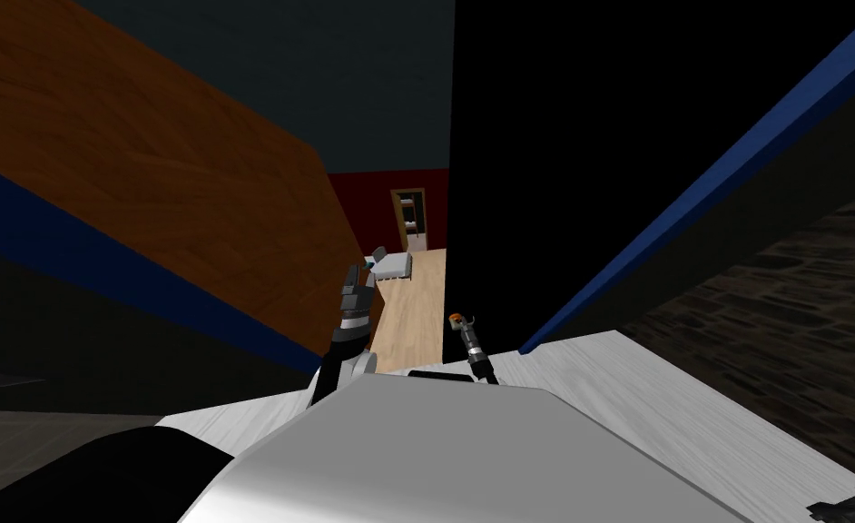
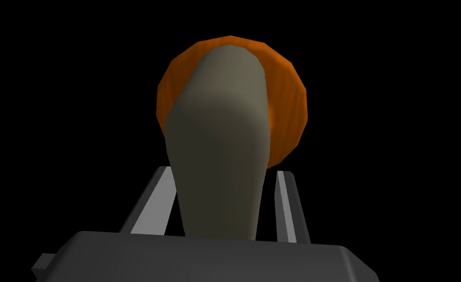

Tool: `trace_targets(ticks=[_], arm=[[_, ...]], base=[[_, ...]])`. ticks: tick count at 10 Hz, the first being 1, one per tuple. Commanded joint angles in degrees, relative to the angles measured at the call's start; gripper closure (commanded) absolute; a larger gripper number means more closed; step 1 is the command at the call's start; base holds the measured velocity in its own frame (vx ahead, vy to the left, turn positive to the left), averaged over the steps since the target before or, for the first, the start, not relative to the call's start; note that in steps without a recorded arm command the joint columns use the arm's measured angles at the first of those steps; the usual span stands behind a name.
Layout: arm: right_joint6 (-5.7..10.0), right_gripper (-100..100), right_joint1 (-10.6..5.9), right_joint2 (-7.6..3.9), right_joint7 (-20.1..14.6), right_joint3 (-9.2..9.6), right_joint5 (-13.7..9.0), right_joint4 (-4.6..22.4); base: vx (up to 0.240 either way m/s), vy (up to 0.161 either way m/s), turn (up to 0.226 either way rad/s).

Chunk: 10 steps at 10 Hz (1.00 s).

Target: Push the door open

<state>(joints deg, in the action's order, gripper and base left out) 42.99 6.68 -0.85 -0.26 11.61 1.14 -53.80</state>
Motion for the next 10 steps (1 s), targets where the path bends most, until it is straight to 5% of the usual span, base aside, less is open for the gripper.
trace_targets(ticks=[1,5,10], arm=[[-0.01,100,0.04,-0.03,0.0,0.0,0.0,-0.01],[-0.01,100,0.04,-0.03,0.0,0.0,0.0,-0.01],[-0.21,100,-0.71,-1.59,0.68,-2.47,-1.05,0.35]], base=[[-0.023,-0.007,0.008],[-0.003,-0.001,0.003],[0.138,0.062,-0.04]])
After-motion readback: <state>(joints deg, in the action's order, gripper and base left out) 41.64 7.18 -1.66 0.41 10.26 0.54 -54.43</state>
